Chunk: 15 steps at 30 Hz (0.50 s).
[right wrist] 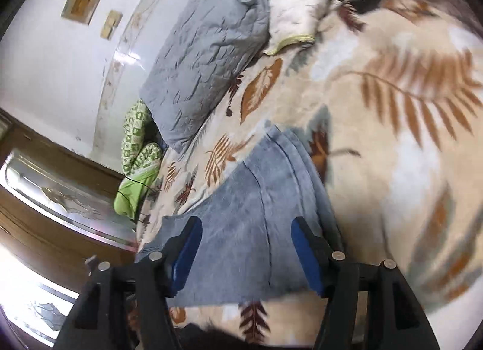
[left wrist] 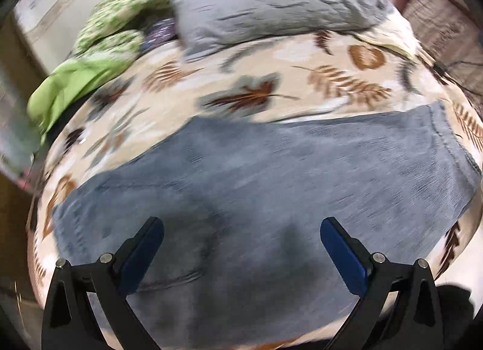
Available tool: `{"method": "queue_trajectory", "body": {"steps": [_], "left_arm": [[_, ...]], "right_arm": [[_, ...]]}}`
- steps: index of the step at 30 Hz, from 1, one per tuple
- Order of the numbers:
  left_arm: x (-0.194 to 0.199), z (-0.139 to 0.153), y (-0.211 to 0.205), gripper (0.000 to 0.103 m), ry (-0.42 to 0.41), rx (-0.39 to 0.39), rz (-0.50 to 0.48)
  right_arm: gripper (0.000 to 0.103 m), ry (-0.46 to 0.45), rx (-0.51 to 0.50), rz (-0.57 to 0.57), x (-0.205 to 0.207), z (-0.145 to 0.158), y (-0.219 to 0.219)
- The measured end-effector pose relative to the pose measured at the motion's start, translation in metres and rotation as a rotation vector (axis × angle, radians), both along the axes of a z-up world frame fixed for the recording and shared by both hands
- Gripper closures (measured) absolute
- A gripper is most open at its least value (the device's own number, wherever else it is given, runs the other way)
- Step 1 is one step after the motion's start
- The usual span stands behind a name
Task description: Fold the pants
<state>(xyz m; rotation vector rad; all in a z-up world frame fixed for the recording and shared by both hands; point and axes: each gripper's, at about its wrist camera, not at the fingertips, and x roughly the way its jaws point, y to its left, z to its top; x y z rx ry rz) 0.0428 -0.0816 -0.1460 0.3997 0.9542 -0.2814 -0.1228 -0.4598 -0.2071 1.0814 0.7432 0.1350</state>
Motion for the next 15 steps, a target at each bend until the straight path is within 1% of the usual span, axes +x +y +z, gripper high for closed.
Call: {"method": "queue_trajectory", "body": {"steps": [3, 8, 11, 13, 15], "left_arm": [[0.004, -0.006, -0.035, 0.0, 0.026, -0.008, -0.042], [0.007, -0.018, -0.09, 0.0, 0.039, 0.019, -0.103], [0.007, -0.025, -0.114, 0.0, 0.044, 0.035, -0.121], [0.006, -0.029, -0.125, 0.0, 0.046, 0.044, -0.135], [0.005, -0.035, -0.136, 0.0, 0.052, 0.062, -0.152]], "right_arm": [[0.038, 0.028, 0.063, -0.005, -0.016, -0.017, 0.003], [0.038, 0.058, 0.13, -0.005, -0.023, -0.044, 0.006], [0.038, 0.068, 0.178, -0.014, -0.024, -0.059, 0.005], [0.038, 0.054, 0.212, -0.035, -0.025, -0.065, 0.002], [0.037, 0.047, 0.218, -0.041, -0.021, -0.067, 0.0]]}}
